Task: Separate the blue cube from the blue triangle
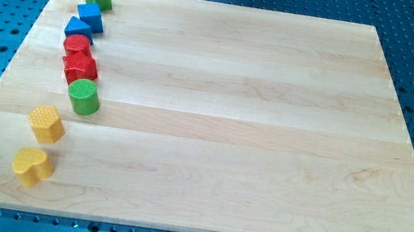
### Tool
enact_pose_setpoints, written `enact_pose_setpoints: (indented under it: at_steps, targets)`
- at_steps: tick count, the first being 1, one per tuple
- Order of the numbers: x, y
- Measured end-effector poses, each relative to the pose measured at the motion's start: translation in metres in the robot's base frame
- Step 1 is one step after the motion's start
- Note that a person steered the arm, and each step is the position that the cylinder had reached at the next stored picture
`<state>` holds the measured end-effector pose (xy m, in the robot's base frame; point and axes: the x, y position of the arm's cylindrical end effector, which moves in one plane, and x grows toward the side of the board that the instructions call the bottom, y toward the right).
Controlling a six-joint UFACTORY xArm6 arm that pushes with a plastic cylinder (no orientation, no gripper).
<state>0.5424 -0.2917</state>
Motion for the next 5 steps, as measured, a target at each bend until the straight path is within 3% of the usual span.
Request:
enact_pose_setpoints:
  at_steps: [5]
  targets:
    - [0.02, 0.0]
